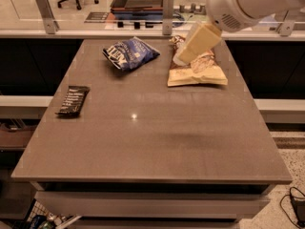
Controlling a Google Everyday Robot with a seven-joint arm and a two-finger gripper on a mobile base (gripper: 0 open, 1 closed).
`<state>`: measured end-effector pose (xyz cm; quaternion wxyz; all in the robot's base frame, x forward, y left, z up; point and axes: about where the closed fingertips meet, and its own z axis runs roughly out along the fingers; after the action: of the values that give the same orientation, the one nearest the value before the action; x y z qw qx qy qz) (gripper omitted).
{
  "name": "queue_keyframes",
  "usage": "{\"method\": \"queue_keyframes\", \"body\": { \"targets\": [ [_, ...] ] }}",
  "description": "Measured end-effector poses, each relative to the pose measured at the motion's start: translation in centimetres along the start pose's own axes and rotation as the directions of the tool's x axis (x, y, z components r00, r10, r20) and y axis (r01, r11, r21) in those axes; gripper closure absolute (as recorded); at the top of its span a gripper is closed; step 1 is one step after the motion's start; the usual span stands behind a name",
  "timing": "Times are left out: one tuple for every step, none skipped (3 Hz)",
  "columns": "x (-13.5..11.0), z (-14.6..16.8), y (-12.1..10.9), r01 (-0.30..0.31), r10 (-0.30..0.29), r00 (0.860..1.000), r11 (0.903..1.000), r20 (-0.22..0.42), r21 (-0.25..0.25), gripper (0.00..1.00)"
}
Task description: Pick blue chip bag
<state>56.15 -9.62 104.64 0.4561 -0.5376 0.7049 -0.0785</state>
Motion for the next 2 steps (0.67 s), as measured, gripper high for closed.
{"method": "queue_keyframes", "body": {
  "targets": [
    [0.15, -0.04, -0.54, 0.021, -0.021, 1.0, 0.9995, -0.023, 0.025, 0.0],
    [0.03, -0.11, -0.49, 0.02, -0.019, 1.0, 0.9995, -0.02, 0.024, 0.0]
  ]
}}
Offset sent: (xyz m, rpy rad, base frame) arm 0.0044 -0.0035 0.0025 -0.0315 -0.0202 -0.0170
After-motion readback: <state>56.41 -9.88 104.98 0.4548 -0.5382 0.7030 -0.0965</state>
